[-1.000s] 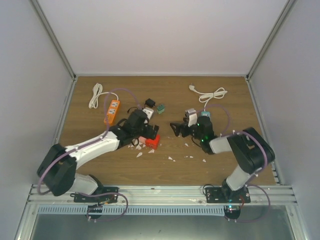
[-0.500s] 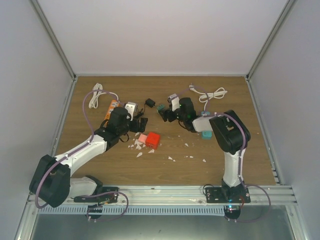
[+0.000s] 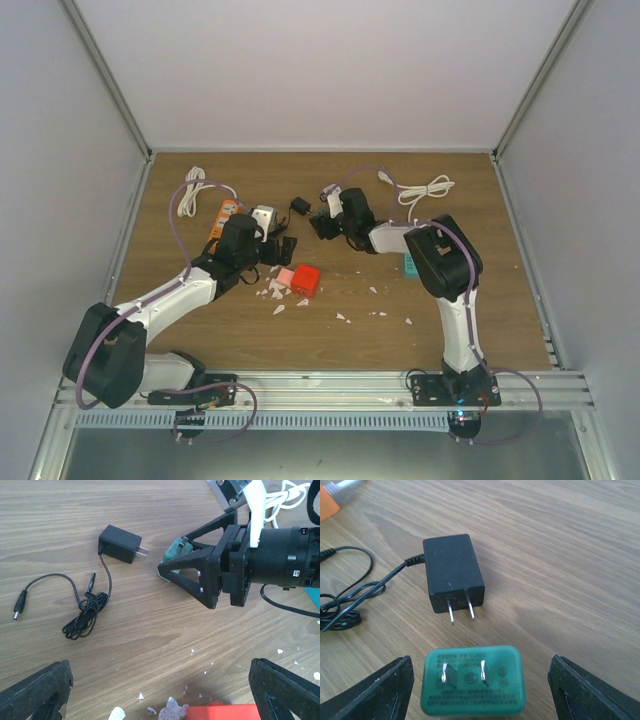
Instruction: Insert the plug
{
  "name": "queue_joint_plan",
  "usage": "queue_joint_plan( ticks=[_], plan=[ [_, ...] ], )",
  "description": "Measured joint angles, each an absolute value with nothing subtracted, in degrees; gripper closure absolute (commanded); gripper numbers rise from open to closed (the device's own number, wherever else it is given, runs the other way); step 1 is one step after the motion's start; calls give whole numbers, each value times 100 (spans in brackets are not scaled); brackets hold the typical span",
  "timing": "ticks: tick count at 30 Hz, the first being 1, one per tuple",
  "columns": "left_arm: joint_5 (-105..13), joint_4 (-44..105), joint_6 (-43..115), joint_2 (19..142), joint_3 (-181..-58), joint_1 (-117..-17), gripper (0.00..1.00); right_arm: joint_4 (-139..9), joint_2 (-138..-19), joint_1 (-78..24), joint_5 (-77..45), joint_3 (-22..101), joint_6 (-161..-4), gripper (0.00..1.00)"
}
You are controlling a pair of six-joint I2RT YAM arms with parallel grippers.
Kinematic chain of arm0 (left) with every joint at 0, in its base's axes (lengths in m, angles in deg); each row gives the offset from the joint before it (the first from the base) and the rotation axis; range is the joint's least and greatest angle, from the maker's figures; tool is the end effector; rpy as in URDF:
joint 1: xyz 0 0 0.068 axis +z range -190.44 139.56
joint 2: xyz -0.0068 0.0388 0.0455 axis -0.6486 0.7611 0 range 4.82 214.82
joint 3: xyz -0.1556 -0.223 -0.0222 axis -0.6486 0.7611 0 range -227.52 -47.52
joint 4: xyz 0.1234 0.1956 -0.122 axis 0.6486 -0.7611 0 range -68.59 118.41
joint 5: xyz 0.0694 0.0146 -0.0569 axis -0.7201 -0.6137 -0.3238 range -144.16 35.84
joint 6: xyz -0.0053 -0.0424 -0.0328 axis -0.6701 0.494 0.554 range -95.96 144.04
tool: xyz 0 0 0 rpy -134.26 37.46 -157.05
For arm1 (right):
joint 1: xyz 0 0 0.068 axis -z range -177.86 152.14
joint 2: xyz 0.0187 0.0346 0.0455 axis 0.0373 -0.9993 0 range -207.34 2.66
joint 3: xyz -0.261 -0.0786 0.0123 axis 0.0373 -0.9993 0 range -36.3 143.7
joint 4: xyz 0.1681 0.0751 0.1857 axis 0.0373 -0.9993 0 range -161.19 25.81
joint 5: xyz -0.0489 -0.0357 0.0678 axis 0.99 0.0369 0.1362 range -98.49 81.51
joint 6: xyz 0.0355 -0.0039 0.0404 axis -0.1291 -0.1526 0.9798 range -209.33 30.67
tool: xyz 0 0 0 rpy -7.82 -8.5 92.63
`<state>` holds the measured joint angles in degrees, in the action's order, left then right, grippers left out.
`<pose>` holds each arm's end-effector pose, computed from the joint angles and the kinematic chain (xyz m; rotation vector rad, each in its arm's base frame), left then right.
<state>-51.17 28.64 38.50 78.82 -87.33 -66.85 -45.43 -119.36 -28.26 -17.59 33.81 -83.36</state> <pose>0.2450 -0.1237 0.2182 0.2594 2.1846 -0.4625 0.3851 0.2325 0.1218 -0.5552 2.1189 0.5351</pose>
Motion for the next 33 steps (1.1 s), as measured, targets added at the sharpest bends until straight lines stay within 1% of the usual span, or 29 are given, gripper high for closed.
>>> queue_joint_plan(
  ticks=[5,10,11,16,18,20,22,25,28,33],
  plan=[
    [-5120,2873,3850,7882,-8733,-6650,1,-4801,-12047,-2871,-1643,3573,-8397,37],
    [-5124,2908,3850,7882,-8733,-6615,1,-4893,-12084,-2878,-1595,3676,-8449,54],
    [-5135,2912,3850,7882,-8733,-6613,1,-4906,-12089,-2878,-1589,3680,-8443,60],
    [-5166,2971,3852,7834,-8654,-6574,1,-4925,-12091,-2878,-1552,3698,-8484,73],
    [-5172,3015,3854,7792,-8606,-6561,1,-4910,-12071,-2878,-1539,3663,-8504,73],
    [-5172,3072,3859,7722,-8549,-6545,1,-4799,-11890,-2882,-1523,3366,-8513,73],
    [-5137,3124,3861,7637,-8508,-6539,1,-4753,-11505,-2904,-1528,2856,-8563,73],
    [-4862,3234,3861,7499,-8447,-6515,1,-4689,-10530,-3066,-1497,1816,-8659,73],
    [-4527,3317,3863,7399,-8431,-6513,3,-4563,-9509,-3547,-1370,1018,-8803,73],
    [-4038,3417,3861,7064,-8263,-6515,5,-4136,-8080,-4716,-964,-13,-9125,74]
  ],
)
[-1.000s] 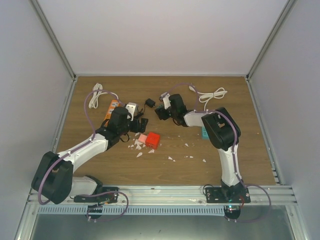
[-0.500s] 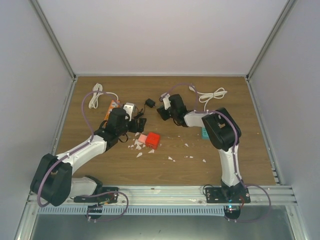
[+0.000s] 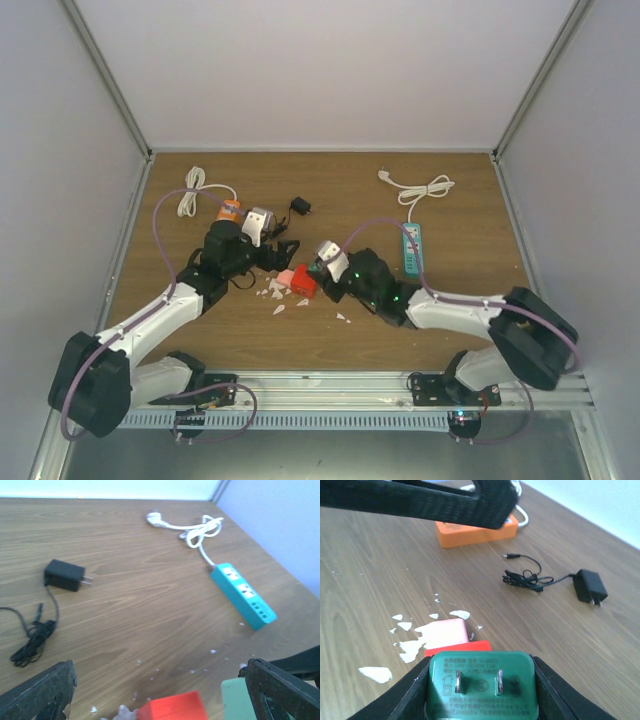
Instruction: Insert the plug
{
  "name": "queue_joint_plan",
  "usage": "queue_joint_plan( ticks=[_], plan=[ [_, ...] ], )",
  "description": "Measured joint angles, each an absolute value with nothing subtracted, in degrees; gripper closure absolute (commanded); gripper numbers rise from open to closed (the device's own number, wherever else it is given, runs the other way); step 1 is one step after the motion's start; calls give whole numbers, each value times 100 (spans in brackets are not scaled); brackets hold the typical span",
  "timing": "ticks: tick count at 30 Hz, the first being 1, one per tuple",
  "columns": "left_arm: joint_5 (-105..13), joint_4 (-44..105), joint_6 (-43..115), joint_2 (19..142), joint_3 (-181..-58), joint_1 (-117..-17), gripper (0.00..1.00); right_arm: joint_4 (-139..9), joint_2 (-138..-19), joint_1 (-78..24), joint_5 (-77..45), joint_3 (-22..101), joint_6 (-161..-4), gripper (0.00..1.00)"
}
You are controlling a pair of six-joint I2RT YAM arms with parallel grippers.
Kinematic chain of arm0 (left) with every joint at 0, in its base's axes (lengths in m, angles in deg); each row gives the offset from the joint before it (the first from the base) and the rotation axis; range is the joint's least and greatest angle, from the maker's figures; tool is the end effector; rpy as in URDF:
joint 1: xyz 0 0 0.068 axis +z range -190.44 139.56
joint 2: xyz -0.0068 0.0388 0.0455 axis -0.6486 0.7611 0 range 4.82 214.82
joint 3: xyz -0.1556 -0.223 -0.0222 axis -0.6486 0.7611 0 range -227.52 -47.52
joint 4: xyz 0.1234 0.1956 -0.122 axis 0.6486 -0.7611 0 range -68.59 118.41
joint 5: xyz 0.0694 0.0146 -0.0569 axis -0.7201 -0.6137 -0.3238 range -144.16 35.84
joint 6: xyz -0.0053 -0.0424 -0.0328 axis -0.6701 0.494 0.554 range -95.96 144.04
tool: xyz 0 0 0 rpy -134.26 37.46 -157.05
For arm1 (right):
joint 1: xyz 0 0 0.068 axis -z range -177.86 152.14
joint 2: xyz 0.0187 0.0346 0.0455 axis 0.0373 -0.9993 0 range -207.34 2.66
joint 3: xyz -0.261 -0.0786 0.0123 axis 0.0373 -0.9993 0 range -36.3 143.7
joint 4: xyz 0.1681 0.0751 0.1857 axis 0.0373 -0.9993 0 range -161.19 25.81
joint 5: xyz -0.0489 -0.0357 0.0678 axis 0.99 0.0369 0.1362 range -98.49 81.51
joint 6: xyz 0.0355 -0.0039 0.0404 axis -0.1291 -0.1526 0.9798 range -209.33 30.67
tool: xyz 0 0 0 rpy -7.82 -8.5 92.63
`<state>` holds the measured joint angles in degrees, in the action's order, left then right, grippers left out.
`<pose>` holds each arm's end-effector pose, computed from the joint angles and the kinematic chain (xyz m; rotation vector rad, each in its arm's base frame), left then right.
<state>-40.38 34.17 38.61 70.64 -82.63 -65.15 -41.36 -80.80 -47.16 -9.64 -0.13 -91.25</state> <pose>0.2250 -0.1128 0.2351 0.3389 2.0303 -0.6734 0.1951 0.2279 0.1911 -0.8939 1.8343 0.5464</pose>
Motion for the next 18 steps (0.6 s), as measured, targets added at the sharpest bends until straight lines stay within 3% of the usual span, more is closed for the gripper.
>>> queue_joint_plan(
  ticks=[10,18],
  plan=[
    [-2551,3723,3747,6662,-8082,-6701,6,-4119,-6775,-5564,267,-697,-9269,76],
    [-2551,3620,3448,7204,-8237,-7356,7,-4445,-6760,-6032,1001,-673,-9271,76]
  ],
)
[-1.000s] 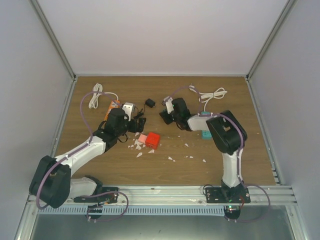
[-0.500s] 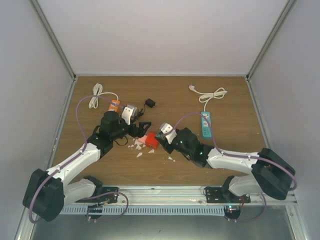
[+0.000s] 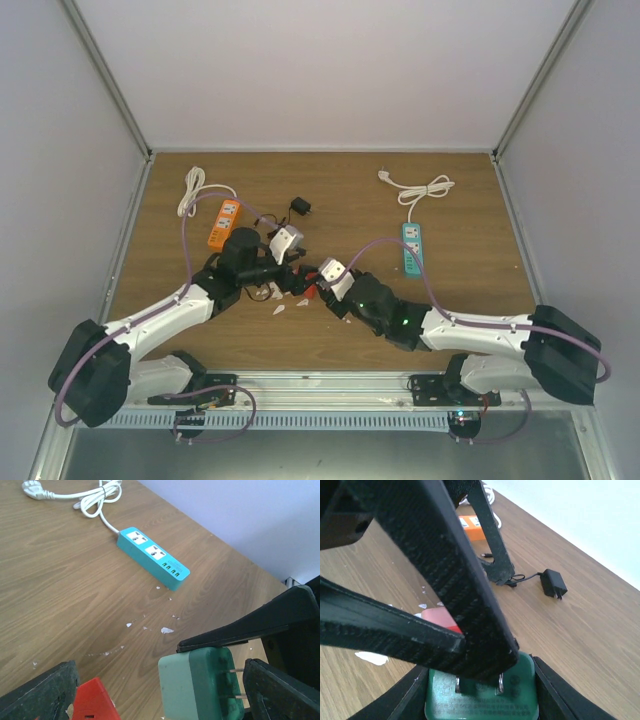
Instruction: Insert the plug
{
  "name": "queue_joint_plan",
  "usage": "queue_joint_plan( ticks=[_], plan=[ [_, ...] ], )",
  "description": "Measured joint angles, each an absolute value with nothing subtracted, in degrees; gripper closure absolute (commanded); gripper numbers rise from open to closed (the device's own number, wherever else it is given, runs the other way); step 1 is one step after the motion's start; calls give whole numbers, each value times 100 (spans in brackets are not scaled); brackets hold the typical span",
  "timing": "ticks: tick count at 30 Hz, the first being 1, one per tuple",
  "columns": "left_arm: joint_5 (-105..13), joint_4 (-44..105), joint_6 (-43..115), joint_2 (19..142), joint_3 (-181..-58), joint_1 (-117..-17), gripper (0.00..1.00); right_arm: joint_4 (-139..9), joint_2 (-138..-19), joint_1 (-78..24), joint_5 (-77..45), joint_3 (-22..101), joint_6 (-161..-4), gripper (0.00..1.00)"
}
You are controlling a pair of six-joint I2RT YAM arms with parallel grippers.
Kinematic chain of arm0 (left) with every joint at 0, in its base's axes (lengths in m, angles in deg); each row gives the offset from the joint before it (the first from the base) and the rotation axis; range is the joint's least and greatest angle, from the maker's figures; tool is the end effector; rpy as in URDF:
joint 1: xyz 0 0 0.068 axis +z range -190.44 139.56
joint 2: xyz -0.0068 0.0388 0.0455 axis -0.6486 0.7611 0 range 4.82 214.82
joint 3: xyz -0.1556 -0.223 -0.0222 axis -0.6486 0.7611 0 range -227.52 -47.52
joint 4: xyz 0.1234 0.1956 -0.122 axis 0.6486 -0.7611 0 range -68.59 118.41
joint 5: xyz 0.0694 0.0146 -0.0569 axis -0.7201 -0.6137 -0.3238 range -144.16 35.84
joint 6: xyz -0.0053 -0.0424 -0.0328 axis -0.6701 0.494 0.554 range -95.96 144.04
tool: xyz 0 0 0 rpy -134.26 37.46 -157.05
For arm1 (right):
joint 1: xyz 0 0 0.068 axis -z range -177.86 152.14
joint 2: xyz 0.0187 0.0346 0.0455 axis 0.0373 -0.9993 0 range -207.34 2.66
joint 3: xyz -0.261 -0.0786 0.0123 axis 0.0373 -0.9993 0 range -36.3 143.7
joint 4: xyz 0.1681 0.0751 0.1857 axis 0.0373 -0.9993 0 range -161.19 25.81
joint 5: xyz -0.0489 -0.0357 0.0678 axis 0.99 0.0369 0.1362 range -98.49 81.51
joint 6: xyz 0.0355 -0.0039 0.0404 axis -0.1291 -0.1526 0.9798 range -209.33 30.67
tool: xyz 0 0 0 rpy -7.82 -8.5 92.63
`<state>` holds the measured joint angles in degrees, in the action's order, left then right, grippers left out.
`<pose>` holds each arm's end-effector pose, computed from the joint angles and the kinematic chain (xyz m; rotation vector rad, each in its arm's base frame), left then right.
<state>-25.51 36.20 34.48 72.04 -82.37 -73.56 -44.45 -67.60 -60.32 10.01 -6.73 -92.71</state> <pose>0.2022 -0.1522 0.2328 0.7341 1.9474 -0.9764 0.1286 0.2221 0.2092 -0.8644 1.7316 0.3797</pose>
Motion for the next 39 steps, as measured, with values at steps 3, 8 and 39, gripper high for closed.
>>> queue_joint_plan(
  ticks=[3,8,39],
  plan=[
    [-2604,3581,3380,7211,-8237,-7387,6,-4545,-6804,-6091,1132,-662,-9271,76],
    [-2589,3579,3336,7187,-8237,-7409,6,-4619,-6817,-6122,1231,-658,-9273,76],
    [-2715,3387,3046,7593,-8532,-7820,7,-4786,-6740,-6161,1270,-658,-9273,76]
  ],
)
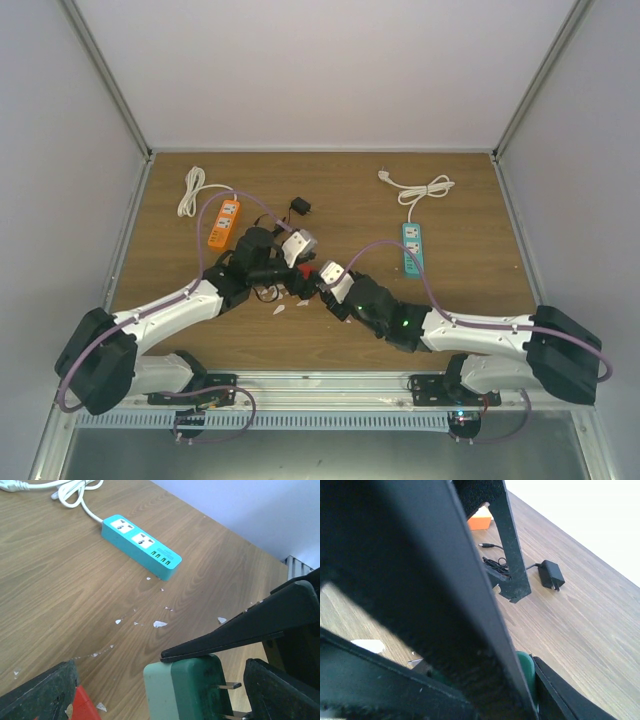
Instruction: Insert the plug
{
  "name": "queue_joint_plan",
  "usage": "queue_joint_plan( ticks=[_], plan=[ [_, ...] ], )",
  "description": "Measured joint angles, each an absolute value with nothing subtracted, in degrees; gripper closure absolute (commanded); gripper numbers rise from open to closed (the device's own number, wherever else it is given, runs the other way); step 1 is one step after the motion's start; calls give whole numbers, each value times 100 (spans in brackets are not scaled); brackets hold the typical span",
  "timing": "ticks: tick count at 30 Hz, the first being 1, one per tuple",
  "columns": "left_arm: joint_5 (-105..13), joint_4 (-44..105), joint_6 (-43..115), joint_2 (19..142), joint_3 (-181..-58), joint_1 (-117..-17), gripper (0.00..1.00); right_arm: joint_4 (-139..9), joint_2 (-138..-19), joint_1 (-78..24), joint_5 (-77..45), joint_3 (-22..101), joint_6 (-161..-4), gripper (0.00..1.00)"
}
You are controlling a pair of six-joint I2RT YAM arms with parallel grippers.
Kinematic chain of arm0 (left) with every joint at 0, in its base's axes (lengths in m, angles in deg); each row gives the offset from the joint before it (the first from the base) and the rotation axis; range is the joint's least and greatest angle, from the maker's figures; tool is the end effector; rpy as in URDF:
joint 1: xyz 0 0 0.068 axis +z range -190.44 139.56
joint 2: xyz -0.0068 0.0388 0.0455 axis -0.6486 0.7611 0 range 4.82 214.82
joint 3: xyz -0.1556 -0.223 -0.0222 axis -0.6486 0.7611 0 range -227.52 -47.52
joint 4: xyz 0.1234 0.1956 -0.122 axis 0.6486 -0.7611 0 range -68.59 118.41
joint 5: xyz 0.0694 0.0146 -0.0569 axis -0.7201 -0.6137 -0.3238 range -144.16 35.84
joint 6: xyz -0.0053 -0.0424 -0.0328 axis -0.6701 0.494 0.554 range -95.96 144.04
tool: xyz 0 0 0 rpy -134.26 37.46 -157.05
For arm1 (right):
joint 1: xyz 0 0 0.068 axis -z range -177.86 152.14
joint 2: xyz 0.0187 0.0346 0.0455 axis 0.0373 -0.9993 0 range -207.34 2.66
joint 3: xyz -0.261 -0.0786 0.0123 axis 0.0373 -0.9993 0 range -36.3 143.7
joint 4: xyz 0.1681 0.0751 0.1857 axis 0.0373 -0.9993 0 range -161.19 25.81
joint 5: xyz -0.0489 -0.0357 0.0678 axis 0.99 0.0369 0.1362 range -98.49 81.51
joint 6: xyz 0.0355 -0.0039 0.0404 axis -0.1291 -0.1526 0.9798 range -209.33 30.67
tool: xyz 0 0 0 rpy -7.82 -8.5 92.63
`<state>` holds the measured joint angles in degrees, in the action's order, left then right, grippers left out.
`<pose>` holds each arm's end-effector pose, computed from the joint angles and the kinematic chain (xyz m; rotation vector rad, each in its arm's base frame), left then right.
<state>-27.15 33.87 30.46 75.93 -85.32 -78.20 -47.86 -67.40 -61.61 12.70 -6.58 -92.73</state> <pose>0.2002 -0.1754 0.2296 0.8668 1.9553 -0.9508 0.1237 0.2217 0.2052 -0.8854 1.7643 0.3226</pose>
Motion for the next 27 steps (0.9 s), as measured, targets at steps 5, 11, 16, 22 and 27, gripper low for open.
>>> queue_joint_plan(
  ticks=[5,11,16,22,27],
  plan=[
    [-2991,3365,3065,7556,-8552,-7826,2,-4923,-6742,-6187,1408,-593,-9096,75],
    [-3389,3422,3271,6946,-8381,-7536,1,-5500,-6766,-6189,1530,-206,-8178,76],
    [-3542,3566,3555,6538,-8165,-6965,1,-6372,-6771,-6194,1563,46,-7225,75],
    [-3587,3636,3806,6549,-8005,-6423,1,-7894,-6880,-6191,1521,693,-6327,75],
    [-3601,3682,3911,6597,-7940,-6180,1,-8858,-7000,-6036,1023,1055,-6032,76]
  ],
)
